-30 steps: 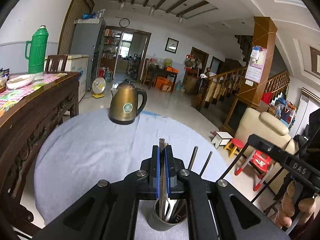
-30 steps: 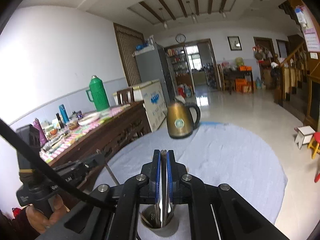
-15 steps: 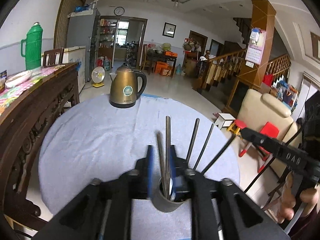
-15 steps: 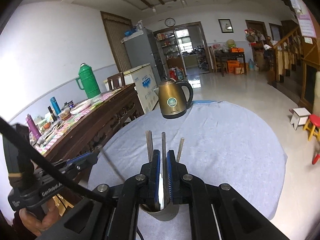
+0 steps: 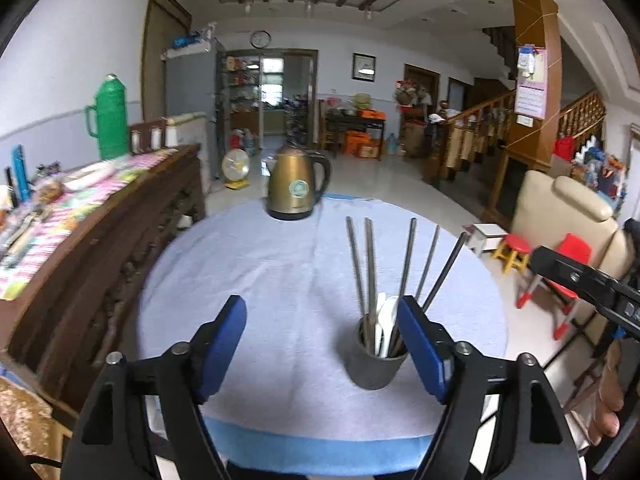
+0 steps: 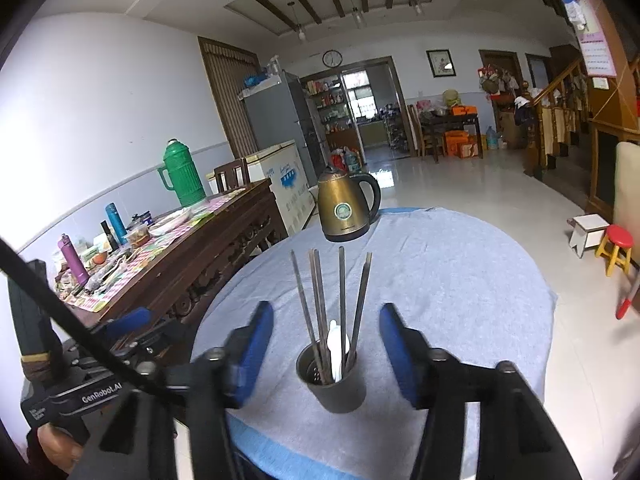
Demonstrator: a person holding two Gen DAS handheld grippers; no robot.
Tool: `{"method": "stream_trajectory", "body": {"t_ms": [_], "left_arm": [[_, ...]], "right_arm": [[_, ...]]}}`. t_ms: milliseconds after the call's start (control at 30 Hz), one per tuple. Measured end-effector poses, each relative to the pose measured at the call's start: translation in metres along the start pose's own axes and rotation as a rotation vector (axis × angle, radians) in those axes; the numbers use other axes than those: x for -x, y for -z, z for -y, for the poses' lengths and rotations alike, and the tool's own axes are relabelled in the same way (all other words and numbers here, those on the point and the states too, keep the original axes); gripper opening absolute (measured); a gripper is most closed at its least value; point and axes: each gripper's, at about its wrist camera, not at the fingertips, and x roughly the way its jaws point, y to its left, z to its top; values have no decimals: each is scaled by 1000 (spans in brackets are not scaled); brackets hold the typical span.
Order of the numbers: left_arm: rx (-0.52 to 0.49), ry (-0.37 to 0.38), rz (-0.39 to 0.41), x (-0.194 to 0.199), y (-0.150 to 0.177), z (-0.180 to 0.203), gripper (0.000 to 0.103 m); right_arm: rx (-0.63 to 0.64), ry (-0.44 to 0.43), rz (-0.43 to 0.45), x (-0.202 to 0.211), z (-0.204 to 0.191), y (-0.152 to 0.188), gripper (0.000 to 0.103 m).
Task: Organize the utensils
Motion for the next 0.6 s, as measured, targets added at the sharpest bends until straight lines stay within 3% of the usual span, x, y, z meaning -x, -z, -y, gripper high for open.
{"method": "stream_trajectory", "body": {"t_ms": [167,300,600], "left_arm": [[-9,-115,30,33,8,-1,90],[-42,-197,52,44,13,2,99],[-70,-331,17,33,20,-1,100]], "right_arm": [[10,33,-4,23,-14,19,61],[72,126,13,35,-24,31,62],[36,177,-24,26,-23,45,62]]}}
